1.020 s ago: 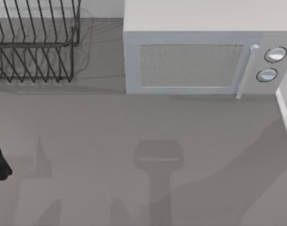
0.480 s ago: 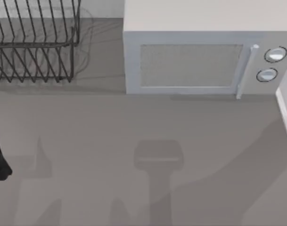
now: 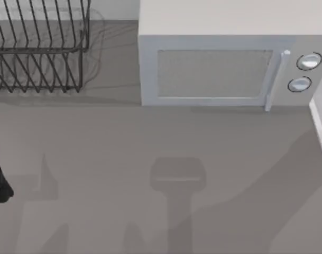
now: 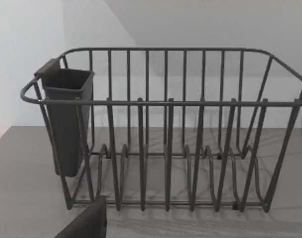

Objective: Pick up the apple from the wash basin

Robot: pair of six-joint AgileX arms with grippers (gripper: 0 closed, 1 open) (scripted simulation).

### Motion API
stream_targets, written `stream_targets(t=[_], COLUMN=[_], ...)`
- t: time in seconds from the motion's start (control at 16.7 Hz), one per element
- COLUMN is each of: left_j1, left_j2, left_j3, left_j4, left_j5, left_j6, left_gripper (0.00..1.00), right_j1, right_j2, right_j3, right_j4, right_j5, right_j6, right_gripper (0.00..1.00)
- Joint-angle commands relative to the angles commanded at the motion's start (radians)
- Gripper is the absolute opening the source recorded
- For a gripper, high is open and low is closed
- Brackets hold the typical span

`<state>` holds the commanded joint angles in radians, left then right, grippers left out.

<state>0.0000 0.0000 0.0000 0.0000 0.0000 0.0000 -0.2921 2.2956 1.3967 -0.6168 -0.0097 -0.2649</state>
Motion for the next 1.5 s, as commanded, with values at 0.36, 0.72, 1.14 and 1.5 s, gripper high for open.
stream_targets(t=[0.36,0.72,1.14,1.5], left_j1=[0.000,0.000,0.000,0.000], left_j2=[0.000,0.000,0.000,0.000], left_j3=[0.000,0.000,0.000,0.000], left_j4=[0.000,0.000,0.000,0.000], left_j5=[0.000,0.000,0.000,0.000], left_j6=[0.000,0.000,0.000,0.000], left_gripper=[1.00,1.00,1.00,1.00], right_j1=[-0.004,-0.005,-0.005,0.109], right_j2=[-0.077,-0.203,-0.248,-0.266], right_j3=[0.253,0.531,0.606,0.580], right_j4=[-0.349,-0.767,-0.858,-0.855], right_j5=[-0.001,-0.002,-0.003,-0.002], right_j6=[-0.005,-0.008,-0.008,0.104], right_gripper=[0.00,0.00,0.00,0.00])
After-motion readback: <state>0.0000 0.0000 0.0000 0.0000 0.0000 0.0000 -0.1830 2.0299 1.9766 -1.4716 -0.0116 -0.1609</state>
